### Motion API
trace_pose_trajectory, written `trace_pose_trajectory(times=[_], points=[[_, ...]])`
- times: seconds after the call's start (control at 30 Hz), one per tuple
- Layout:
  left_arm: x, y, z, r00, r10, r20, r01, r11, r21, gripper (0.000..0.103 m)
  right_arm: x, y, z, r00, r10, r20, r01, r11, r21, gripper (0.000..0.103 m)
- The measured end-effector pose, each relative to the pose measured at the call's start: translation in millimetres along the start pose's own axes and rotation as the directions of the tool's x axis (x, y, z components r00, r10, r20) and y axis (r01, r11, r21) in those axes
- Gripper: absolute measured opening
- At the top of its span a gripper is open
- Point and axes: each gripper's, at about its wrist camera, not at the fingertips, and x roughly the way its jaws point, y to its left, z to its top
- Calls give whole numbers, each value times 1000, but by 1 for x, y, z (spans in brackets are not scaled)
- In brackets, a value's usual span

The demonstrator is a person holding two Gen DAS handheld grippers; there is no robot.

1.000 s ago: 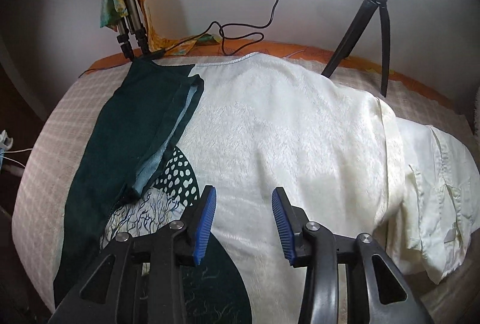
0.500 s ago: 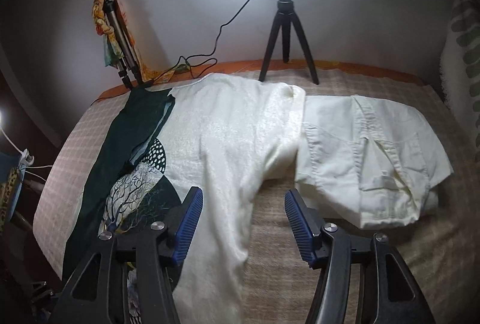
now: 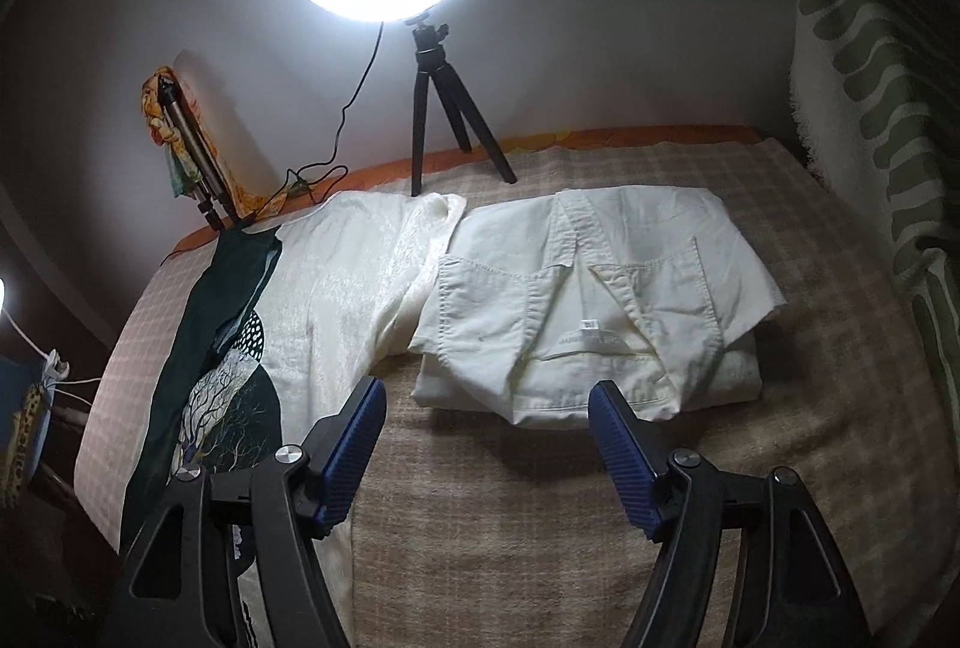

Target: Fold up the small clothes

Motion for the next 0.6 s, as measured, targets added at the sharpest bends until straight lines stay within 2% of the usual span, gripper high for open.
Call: trace_pose_trajectory(times=[0.3, 0.47, 0.57, 0.6], points=[[33, -15, 8, 999, 29, -40, -28, 999, 26, 50, 29, -19, 35, 999, 53, -7, -53, 998, 44, 73], [45, -12, 6, 995, 65, -72, -63, 998, 32, 49, 67, -12, 56, 995, 88, -40, -85, 995, 56, 73], [47, -7, 4, 996, 59, -73, -58, 998, 17, 49, 91, -3, 66, 992, 105, -64, -101, 993, 55, 73], [46, -6, 3, 996, 56, -62, -55, 998, 13, 46, 97, 1, 69, 992, 110, -70, -106, 993, 53, 73]])
